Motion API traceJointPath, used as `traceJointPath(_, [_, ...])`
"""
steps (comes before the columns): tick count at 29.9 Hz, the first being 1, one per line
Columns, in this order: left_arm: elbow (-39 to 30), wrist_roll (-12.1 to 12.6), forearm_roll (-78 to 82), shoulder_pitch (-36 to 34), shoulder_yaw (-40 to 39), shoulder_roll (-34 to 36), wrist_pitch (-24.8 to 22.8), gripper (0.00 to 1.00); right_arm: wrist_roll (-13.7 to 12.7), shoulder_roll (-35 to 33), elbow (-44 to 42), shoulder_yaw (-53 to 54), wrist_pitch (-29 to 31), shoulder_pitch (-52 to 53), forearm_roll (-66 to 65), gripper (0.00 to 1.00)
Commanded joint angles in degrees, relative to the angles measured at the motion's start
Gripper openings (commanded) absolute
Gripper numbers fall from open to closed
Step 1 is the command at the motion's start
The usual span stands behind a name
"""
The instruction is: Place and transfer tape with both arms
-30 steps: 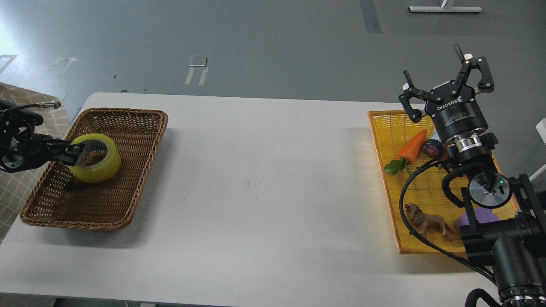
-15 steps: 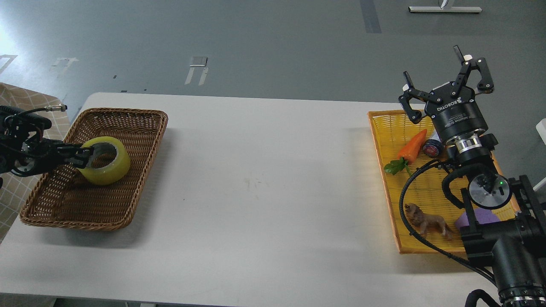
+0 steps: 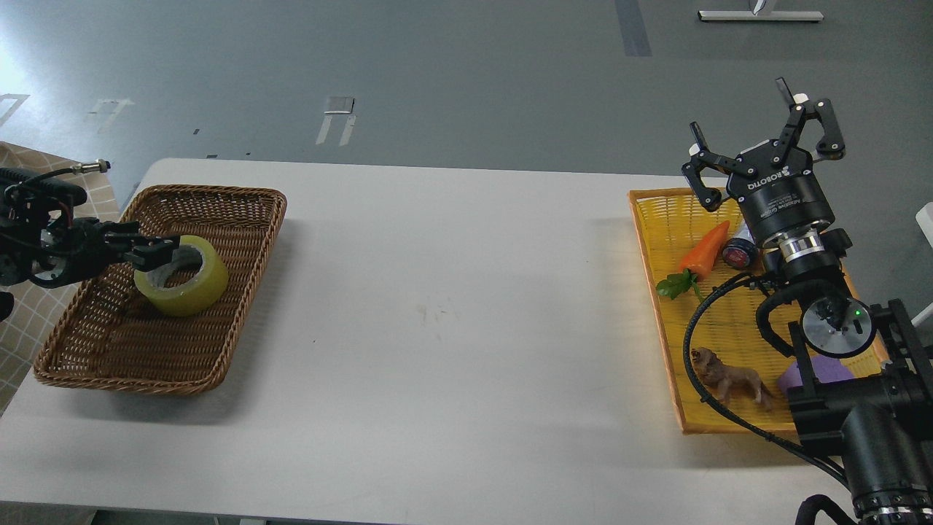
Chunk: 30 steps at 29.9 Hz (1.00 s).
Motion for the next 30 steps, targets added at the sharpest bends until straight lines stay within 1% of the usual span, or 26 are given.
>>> traceJointPath(1, [-0.05, -0.01, -6.79, -4.38, -0.06, -0.08, -0.35, 0.9, 0.06, -0.01, 0.01, 0.06, 0.02, 0.09, 0.0, 1.0])
traceJointPath(3, [-0.05, -0.01, -14.15, -7.63, -0.15, -0.17, -0.8, 0.93, -0.03, 0.08, 0.01, -0.02, 0.02, 0.18, 0.0, 1.0])
traceJointPath(4, [-0.05, -0.01, -16.19, -8.25, -0.24, -0.26, -0.8, 0.95, 0.06, 0.08, 0.01, -0.02, 0.02, 0.18, 0.0, 1.0])
traceJointPath(6, [-0.05, -0.01, -25.21, -9.92, -0.33, -0.96, -0.88, 0.96, -0.03, 0.08, 0.01, -0.02, 0.02, 0.18, 0.0, 1.0])
traceJointPath(7, [-0.05, -0.01, -25.26, -9.93, -0.33, -0.96, -0.88, 0.96, -0.03, 0.08, 0.01, -0.02, 0.02, 0.18, 0.0, 1.0])
traceJointPath(12, [-0.05, -0.01, -50.52, -13.26, -1.38, -6.66, -1.84, 0.98, -0.03, -0.36, 0.01, -0.02, 0.02, 0.61, -0.18, 1.0])
traceJointPath(13, [-0.05, -0.01, -50.57, -13.27, -1.38, -6.67, -1.85, 0.98, -0.03, -0.36, 0.01, -0.02, 0.02, 0.61, -0.18, 1.0])
traceJointPath(15, [-0.05, -0.01, -56.8, -14.76, -1.47, -8.25, -3.51, 0.98, -0.03, -0.44, 0.01, -0.02, 0.02, 0.79, -0.26, 1.0])
traceJointPath(17, [-0.05, -0.01, -62.5, -16.78, -2.43, -10.27, -7.98, 0.98, -0.03, -1.23, 0.01, -0.02, 0.02, 1.32, -0.35, 1.0])
traceJointPath(18, [-0.05, -0.01, -63.75, -16.96, -3.3, -10.63, -9.39, 0.98, -0.03, -1.5, 0.09, -0.02, 0.02, 1.58, -0.35, 1.0])
traceJointPath(19, [-0.05, -0.01, -65.67, -17.05, -5.66, -11.15, -12.8, 0.98, -0.03, -1.93, 0.09, -0.11, 0.02, 1.93, -0.35, 1.0])
traceJointPath(21, [-0.05, -0.01, -66.83, -16.96, -8.75, -11.86, -16.42, 0.98, -0.11, -2.2, 0.09, -0.11, 0.02, 2.2, -0.35, 1.0])
traceJointPath(23, [-0.05, -0.01, -67.36, -16.52, -15.85, -13.26, -23.18, 0.98, -0.46, -2.47, 0.09, -0.11, 0.02, 2.98, -0.35, 1.0])
traceJointPath(25, [-0.13, -0.01, -67.36, -15.82, -20.51, -14.58, -26.61, 0.98, -0.55, -2.47, 0.09, -0.11, 0.02, 3.86, -0.27, 1.0])
traceJointPath(28, [-0.39, -0.01, -67.36, -14.33, -24.3, -16.6, -26.95, 0.98, -0.64, -2.55, 0.09, -0.11, 0.02, 5.09, -0.26, 1.0])
traceJointPath(30, [-1.89, -0.01, -67.45, -13.36, -26.86, -17.66, -26.95, 0.98, -0.73, -2.55, 0.01, -0.11, 0.02, 6.06, -0.26, 1.0])
